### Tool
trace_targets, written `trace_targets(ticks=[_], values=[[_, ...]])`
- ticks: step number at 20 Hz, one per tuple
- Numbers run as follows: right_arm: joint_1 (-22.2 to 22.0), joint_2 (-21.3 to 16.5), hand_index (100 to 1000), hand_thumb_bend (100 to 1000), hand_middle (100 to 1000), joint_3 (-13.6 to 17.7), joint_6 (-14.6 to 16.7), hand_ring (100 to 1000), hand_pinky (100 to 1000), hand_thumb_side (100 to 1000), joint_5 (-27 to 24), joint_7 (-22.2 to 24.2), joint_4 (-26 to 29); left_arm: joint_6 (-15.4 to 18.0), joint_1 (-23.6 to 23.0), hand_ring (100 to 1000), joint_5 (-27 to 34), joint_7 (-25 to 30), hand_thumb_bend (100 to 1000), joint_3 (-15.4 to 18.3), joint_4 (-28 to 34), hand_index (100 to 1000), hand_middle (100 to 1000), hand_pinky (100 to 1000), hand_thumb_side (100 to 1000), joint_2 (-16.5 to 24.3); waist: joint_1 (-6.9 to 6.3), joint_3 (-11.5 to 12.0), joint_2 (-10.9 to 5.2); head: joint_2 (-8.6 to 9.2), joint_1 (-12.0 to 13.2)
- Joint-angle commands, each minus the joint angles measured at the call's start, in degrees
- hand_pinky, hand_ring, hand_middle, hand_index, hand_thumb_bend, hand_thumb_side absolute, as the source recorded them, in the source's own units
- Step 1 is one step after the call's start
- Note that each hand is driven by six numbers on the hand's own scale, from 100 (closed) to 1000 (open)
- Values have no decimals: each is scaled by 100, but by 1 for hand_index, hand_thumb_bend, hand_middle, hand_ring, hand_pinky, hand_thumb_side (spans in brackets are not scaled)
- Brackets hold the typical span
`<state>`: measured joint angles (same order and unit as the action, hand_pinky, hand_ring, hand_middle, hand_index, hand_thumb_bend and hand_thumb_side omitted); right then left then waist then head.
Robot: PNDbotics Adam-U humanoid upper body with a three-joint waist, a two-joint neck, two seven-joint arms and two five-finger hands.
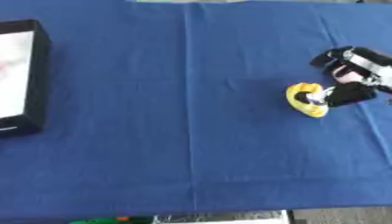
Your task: Pick up the objects with one hand, pass them to the other hand, and then place them into the box on the other side of the table.
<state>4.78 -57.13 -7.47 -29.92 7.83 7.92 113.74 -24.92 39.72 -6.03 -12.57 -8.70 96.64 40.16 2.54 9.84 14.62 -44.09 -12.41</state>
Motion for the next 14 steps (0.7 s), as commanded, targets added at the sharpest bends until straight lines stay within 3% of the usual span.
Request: trace_targets(ticks=[1,14], values=[[-16,-78,803,568,764,86,-47,770,771,359,53,-51,85,-16,35,699,-12,-18,100,51,49,763,639,703,648,89,-20,-16,-79,-3,-19],[-199,-112,817,570,776,105,-152,784,793,374,164,43,85,-28,-29,698,-12,-40,100,60,32,757,630,702,655,90,-36,-43,-55,-3,-54]])
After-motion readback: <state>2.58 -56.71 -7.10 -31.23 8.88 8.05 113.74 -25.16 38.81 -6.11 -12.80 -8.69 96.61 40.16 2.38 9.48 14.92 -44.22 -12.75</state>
